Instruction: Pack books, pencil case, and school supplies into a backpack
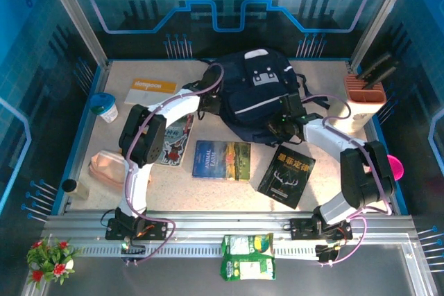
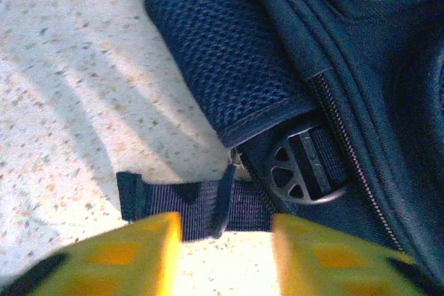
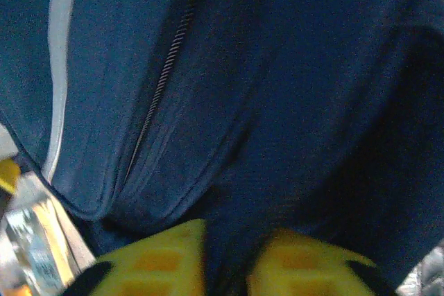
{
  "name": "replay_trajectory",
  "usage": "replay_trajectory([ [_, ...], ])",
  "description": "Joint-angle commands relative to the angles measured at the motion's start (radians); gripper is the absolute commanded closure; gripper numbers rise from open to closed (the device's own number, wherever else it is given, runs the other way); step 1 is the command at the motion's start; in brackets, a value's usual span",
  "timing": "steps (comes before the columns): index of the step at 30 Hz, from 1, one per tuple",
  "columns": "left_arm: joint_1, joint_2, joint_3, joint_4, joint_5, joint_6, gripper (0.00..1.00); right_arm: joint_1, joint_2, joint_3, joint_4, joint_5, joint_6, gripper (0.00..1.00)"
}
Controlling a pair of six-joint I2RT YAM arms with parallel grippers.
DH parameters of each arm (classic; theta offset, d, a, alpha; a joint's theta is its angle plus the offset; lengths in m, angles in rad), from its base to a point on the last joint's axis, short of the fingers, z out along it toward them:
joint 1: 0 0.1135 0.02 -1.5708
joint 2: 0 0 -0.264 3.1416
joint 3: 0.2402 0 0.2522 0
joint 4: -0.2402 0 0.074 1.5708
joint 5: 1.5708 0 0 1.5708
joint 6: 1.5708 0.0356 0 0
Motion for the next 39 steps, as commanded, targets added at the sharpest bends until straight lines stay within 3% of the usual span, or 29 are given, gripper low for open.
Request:
replay_trajectory([
  [1,0.016,-0.154,-0.062,-0.051,0.005,-0.093,0.43,0.019,0.032,0.116,-0.12,-0.026,-0.179,0.6],
  [5,0.044,-0.345,-0.221,-0.067,0.039,-0.16,0.27,0.036,-0.005,0.156,-0.247,0.071,-0.36,0.42],
  [9,0.083,-0.537,-0.379,-0.073,0.047,-0.217,0.16,0.109,-0.059,0.149,-0.23,0.05,-0.497,0.26],
  [17,0.154,-0.762,-0.565,-0.062,0.037,-0.275,0.02,0.367,0.168,0.378,-0.319,0.042,-0.747,0.21],
  [22,0.197,-0.833,-0.627,-0.08,0.036,-0.319,0.01,0.465,0.34,0.53,-0.378,0.037,-0.88,0.18],
  [34,0.248,-0.872,-0.697,-0.113,0.122,-0.396,0.01,0.482,0.638,0.772,-0.425,0.108,-0.978,0.16],
  [39,0.248,-0.866,-0.714,-0.115,0.222,-0.423,0.02,0.445,0.68,0.795,-0.429,0.161,-0.872,0.26],
])
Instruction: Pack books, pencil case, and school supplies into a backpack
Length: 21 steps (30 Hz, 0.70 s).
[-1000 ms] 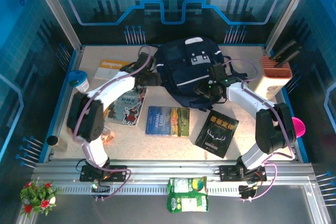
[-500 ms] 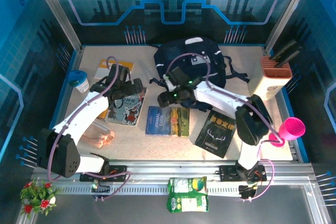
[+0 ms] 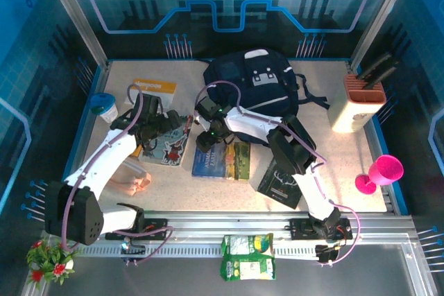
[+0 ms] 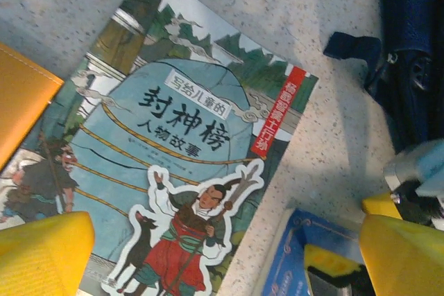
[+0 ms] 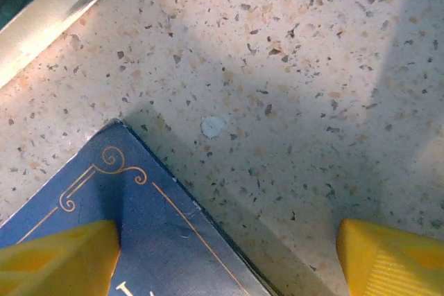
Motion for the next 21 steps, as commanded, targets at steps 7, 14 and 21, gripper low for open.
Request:
replay_trajectory([
  [7,-0.013,-0.016,-0.108,0.04,0.201,-0.192,0.1,-0.132,-0.02,-0.04,-0.002,0.019,0.321,0.48],
  [14,-0.176,-0.031,-0.243,0.191,0.275,-0.436,0.14,-0.151,-0.167,-0.2,0.021,-0.093,0.351,0.44],
  [21,-0.282,0.053,-0.305,0.366,0.33,-0.548,0.22,-0.164,-0.238,-0.351,0.025,-0.13,0.371,0.41],
])
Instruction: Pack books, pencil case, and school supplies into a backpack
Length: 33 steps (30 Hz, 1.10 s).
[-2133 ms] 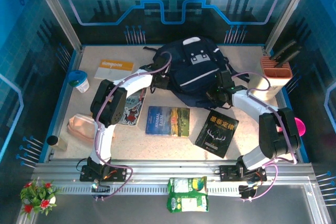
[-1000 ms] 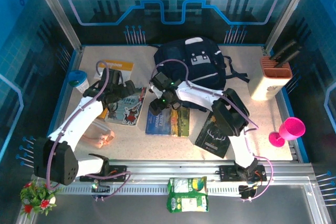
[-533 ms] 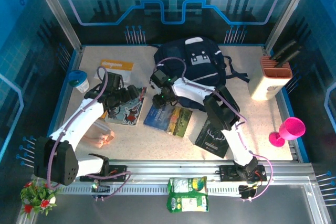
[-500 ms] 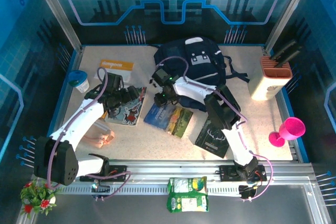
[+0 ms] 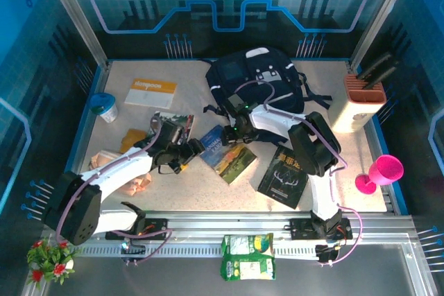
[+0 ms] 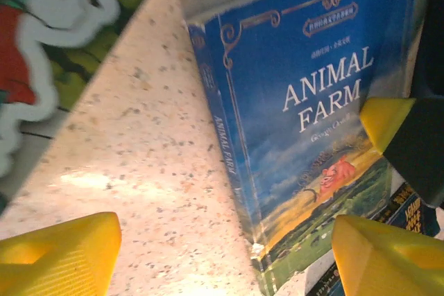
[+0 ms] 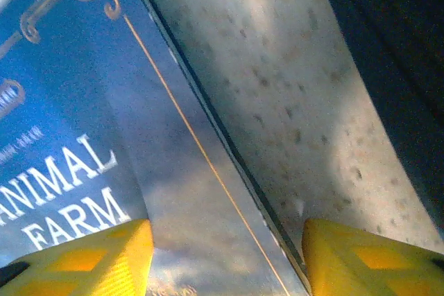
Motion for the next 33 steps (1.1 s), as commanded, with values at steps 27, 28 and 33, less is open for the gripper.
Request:
replay_trajectory([
  [27,-0.043,0.216,-0.006,0.276,0.113,-0.009,0.38,-0.016,-0.08,-0.158,0.064,-0.181,0.106,0.55],
  [28,-0.043,0.212,-0.008,0.302,0.128,-0.004,0.4,-0.017,-0.08,-0.16,0.067,-0.183,0.106,0.55],
  [33,-0.04,0.149,-0.03,0.461,0.231,0.059,0.47,-0.024,-0.095,-0.172,0.086,-0.19,0.109,0.56],
])
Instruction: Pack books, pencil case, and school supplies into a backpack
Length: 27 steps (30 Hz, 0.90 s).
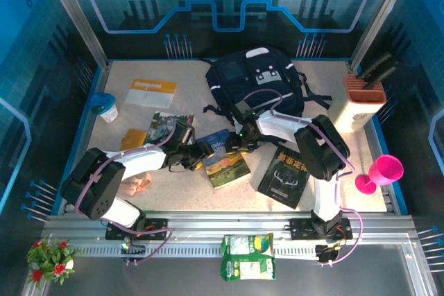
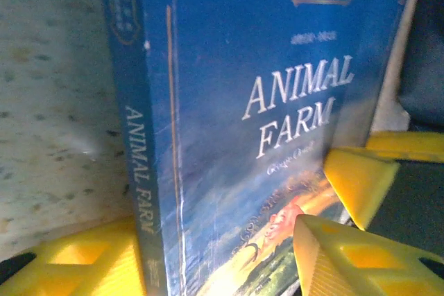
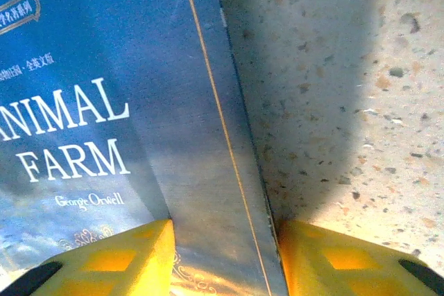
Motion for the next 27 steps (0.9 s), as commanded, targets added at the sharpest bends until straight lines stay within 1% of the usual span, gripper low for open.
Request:
replay_trajectory([
  [1,-0.003,-0.066,-0.014,0.187,0.125,0.064,0.48,-0.012,-0.024,-0.028,0.029,-0.035,0.017,0.56],
  [5,-0.002,-0.078,-0.031,0.248,0.163,0.07,0.51,-0.033,-0.052,-0.057,0.085,-0.067,0.032,0.56],
  [10,-0.001,0.01,-0.019,0.279,0.17,0.031,0.57,-0.046,-0.071,-0.081,0.138,-0.105,0.044,0.55],
  [14,0.0,0.055,0.012,0.271,0.172,0.027,0.72,-0.059,-0.108,-0.111,0.165,-0.102,0.056,0.54],
  [17,0.018,0.019,0.028,0.216,0.138,0.05,0.85,-0.084,-0.194,-0.168,0.222,-0.079,0.072,0.47],
  [19,0.045,-0.033,0.028,0.189,0.119,0.064,0.89,-0.107,-0.269,-0.213,0.273,-0.068,0.09,0.42],
  [21,0.085,-0.103,0.026,0.167,0.109,0.073,0.94,-0.136,-0.354,-0.267,0.332,-0.058,0.116,0.33],
  [24,0.139,-0.197,0.035,0.17,0.116,0.046,0.95,-0.181,-0.464,-0.348,0.434,-0.062,0.182,0.23],
  [27,0.162,-0.257,0.071,0.198,0.104,0.012,0.95,-0.228,-0.545,-0.44,0.569,-0.109,0.304,0.17],
])
